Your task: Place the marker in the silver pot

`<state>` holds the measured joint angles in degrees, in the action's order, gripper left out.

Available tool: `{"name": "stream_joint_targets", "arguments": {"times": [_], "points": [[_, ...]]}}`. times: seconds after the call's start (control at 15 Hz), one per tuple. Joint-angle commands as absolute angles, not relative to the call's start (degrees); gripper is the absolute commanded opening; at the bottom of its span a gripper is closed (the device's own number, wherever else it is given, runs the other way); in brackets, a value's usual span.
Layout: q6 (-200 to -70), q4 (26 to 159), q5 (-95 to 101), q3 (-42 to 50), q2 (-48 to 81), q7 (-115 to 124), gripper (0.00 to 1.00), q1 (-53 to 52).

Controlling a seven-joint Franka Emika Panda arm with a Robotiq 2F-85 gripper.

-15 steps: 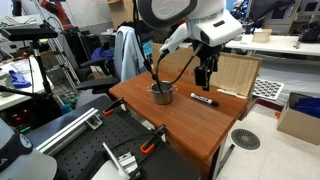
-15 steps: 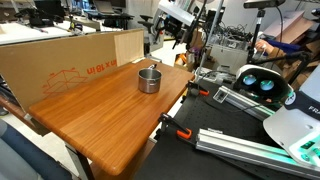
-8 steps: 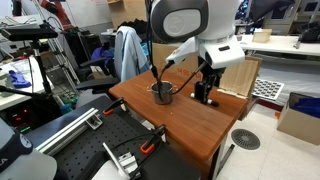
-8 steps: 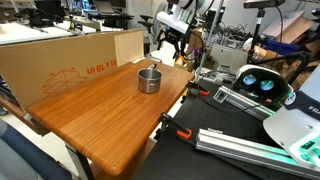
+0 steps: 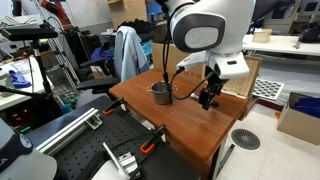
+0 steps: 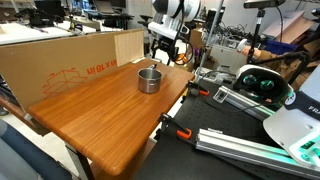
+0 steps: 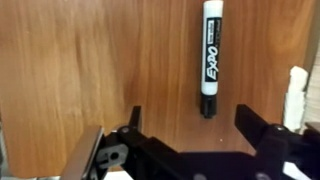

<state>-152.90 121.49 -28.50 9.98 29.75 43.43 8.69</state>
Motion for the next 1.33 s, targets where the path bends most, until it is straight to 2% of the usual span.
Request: {"name": "stream_joint_targets", "arguments": {"times": [0.0,0.53,0.6,0.73,1.27], "points": [[-149.41,116.38,-28.72,10.52,33.41,45.36,1.00,8.14],[-146.43,109.97,-28.33,10.46,38.89,48.42,1.00,7.56],[-146.31,109.49,-28.45,10.32,39.29,48.47,0.75,7.59],[-146.30,108.72,-28.49,10.15,39.88,48.49,0.66,7.55],[-146.09,108.18,-28.48,10.39,39.57,49.55,0.05,7.54]]}}
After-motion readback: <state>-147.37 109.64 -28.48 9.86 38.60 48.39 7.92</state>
